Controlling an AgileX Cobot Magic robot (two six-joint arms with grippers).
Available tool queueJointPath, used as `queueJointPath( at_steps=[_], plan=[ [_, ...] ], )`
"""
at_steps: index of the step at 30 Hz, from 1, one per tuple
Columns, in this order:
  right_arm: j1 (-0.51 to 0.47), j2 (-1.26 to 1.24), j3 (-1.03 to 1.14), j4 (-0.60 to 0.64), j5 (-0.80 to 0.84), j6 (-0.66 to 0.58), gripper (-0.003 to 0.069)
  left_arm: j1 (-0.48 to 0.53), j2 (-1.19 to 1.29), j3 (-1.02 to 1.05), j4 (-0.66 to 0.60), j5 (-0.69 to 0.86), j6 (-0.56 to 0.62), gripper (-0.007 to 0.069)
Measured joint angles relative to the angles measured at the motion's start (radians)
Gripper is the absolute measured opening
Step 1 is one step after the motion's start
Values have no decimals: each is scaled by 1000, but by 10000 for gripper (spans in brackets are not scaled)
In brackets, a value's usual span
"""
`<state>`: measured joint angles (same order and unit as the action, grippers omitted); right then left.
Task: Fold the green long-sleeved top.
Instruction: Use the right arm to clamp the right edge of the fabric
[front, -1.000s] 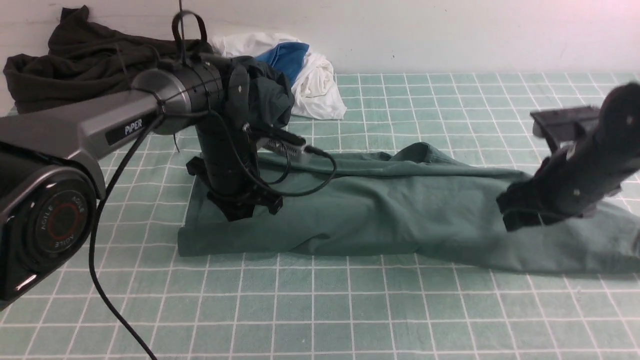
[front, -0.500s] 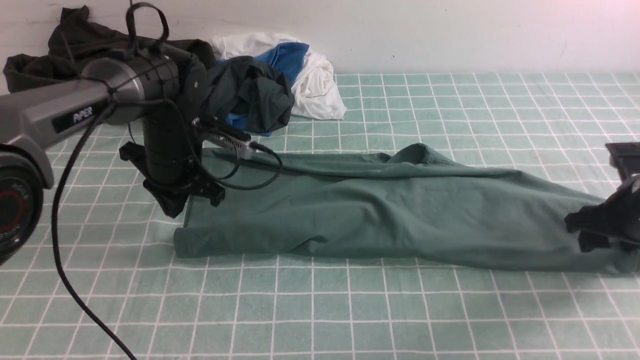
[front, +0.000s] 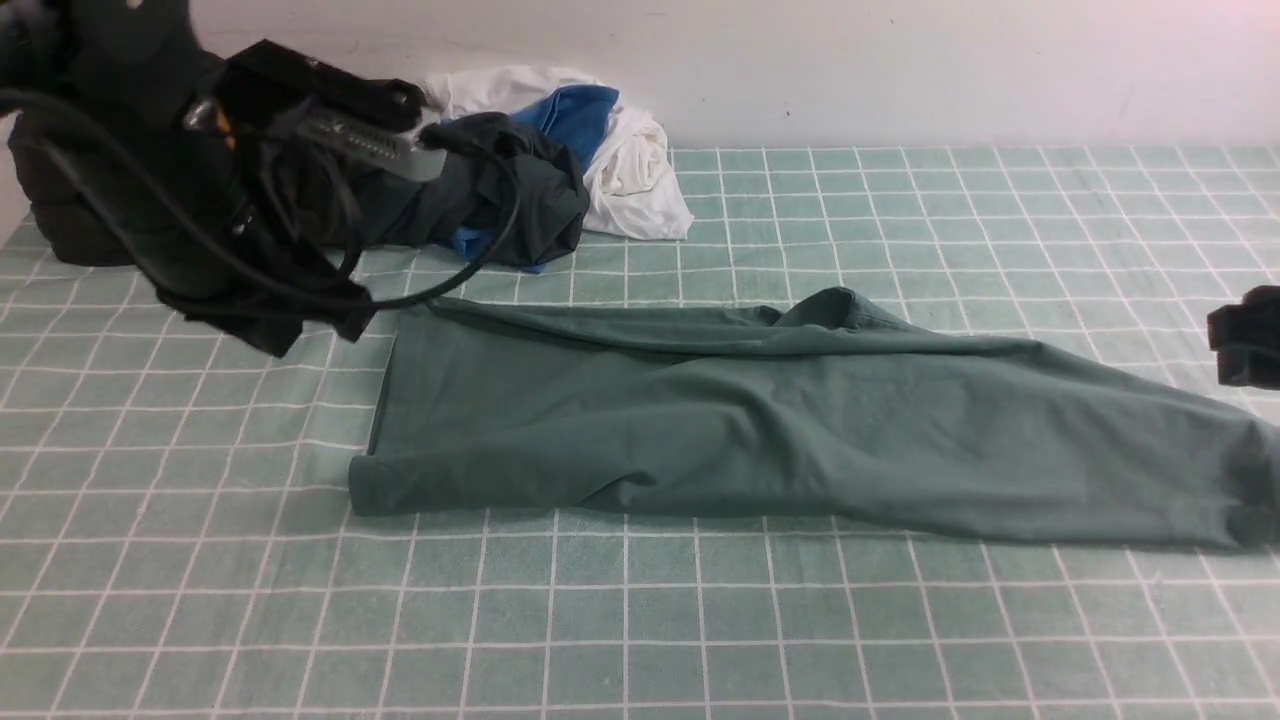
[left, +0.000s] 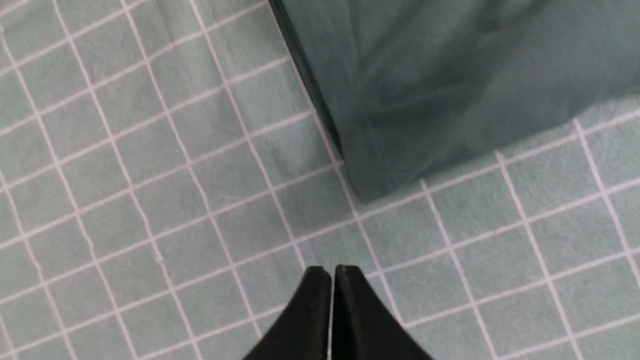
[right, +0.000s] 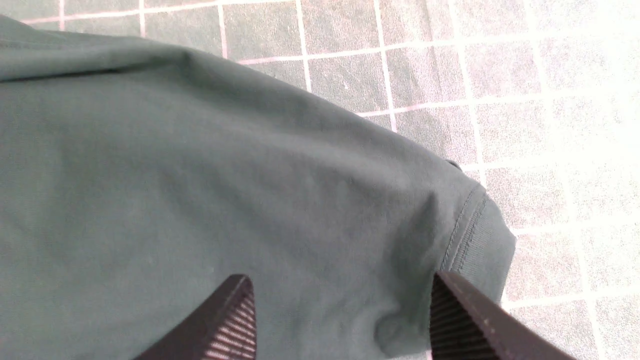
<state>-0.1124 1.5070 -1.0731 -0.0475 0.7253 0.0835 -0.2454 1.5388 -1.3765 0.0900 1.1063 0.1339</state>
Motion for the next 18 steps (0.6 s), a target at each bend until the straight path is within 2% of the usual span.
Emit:
queueJointPath(
  at_steps=[2, 8, 11, 18],
  plan=[
    [-12, -1, -8, 2, 20, -1, 440, 0, -85, 162, -41, -96, 0, -3],
    [-95, 30, -49, 5, 42, -1, 466, 0, -150, 389, -90, -281, 0, -3],
    [-133, 85, -51, 16, 35, -1, 486, 0, -150, 435, -103, -339, 0, -3],
    [-140, 271, -51, 40, -18, -1, 502, 0, -145, 440, -124, -374, 0, -3]
  ],
)
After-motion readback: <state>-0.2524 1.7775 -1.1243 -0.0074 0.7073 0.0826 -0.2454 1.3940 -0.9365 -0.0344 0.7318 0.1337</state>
